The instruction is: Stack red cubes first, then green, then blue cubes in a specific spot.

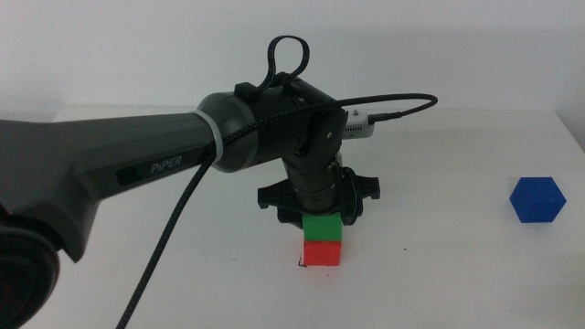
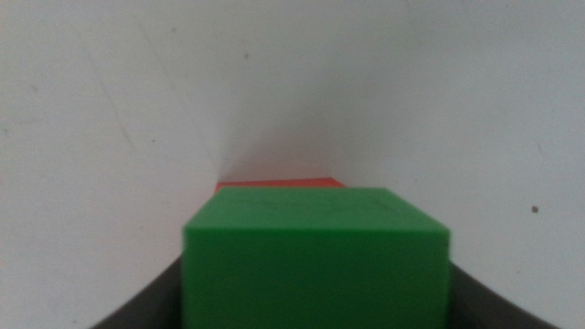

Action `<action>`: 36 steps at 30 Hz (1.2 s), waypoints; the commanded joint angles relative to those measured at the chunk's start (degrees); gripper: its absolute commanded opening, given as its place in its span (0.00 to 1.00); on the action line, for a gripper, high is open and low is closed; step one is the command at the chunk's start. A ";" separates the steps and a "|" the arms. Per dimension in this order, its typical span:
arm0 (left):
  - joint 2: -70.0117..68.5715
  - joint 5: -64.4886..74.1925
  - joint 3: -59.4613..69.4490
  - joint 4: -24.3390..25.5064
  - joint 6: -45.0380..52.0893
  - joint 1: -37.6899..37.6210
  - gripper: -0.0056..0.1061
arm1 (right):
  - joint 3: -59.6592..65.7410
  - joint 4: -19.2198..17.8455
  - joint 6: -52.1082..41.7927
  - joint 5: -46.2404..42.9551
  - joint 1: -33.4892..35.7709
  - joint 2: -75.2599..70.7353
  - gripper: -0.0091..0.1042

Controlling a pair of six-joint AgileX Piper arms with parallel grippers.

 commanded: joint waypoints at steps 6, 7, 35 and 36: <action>-4.42 1.35 -1.27 -0.13 9.09 0.00 0.89 | 0.22 -0.43 -0.12 -0.55 -0.39 -0.27 0.80; -6.46 2.27 -1.83 -0.28 10.64 0.40 0.89 | 0.22 -0.43 -0.12 -0.55 -0.39 -0.27 0.80; -69.24 2.94 25.93 -6.30 38.85 7.90 0.89 | 0.22 -1.01 -0.12 -1.00 -0.39 -0.27 0.80; -69.24 2.94 25.93 -6.29 38.85 7.90 0.89 | 0.22 -0.80 -0.12 -0.97 -0.39 -0.27 0.80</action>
